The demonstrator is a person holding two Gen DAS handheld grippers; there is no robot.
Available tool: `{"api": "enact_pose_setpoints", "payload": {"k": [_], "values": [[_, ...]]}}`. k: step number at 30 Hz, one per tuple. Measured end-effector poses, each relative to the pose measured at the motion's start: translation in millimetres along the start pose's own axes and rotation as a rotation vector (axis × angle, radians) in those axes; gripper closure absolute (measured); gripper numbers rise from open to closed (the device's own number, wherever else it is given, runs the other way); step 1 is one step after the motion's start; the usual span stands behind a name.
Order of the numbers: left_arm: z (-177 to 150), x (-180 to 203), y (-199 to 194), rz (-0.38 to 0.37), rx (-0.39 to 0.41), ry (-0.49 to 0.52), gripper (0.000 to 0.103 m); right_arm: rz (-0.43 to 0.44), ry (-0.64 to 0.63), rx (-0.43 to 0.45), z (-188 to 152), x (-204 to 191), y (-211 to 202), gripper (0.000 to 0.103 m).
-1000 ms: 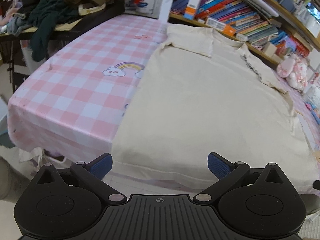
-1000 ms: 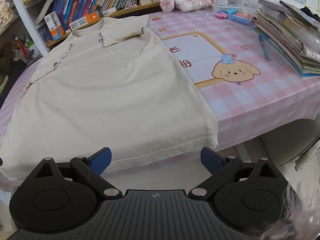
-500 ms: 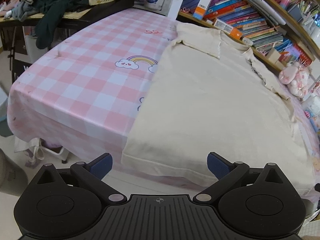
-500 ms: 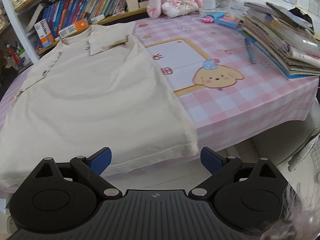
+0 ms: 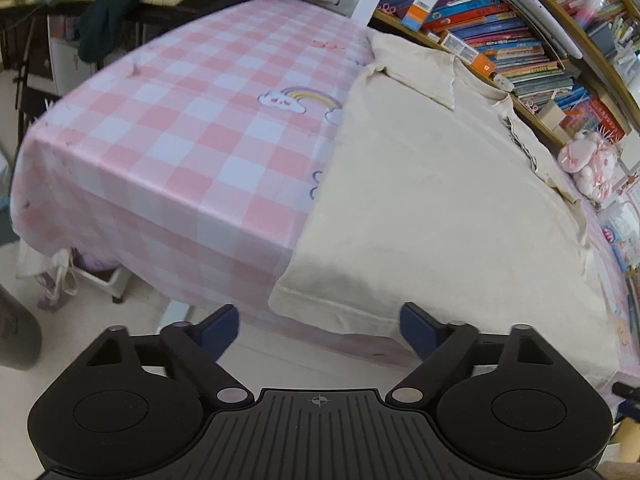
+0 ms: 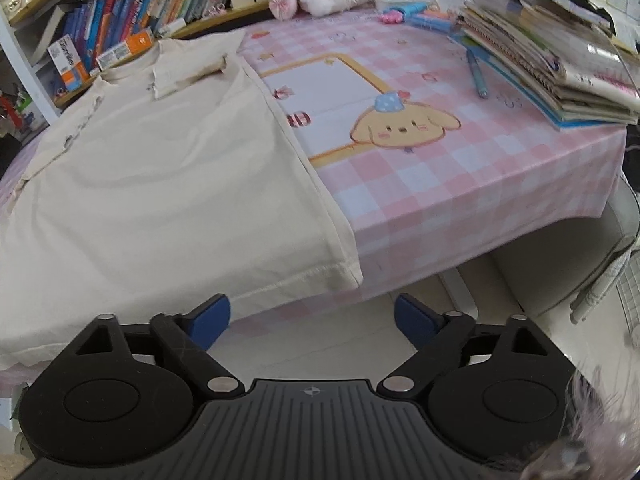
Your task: Fold clothes
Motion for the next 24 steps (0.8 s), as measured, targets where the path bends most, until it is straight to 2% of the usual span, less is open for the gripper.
{"api": "enact_pose_setpoints", "payload": {"k": [4,9,16,19,24], "values": [[0.5,-6.7,5.1,-0.027,-0.004,-0.038,0.027,0.006,0.002,-0.022,-1.5,6.0,8.2,0.033],[8.3,-9.0,10.8,-0.037,-0.017,0.014,0.027,0.026,-0.003,-0.031,2.4,14.9,19.8,0.033],[14.9,-5.7,18.3,-0.143,-0.077,0.139,0.029,0.068,-0.136,-0.016,21.0,13.0,32.6,0.033],[18.3,-4.6,24.0,-0.185,-0.109,0.194,0.029,0.111,-0.206,-0.059,27.4,7.3,42.4,0.034],[19.9,-5.4,30.7,-0.234,-0.146,0.217,0.029,0.19,-0.285,-0.139,33.6,-1.1,56.5,0.036]]}}
Point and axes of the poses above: each gripper's, at about its wrist camera, not at the fingertips, and y roughly the way its jaws point, x to its right, z to its top, the point moved 8 cm from there along y, roughly the way its jaws point, and after that the axes turned 12 degrees about -z, right-handed, at the moved point
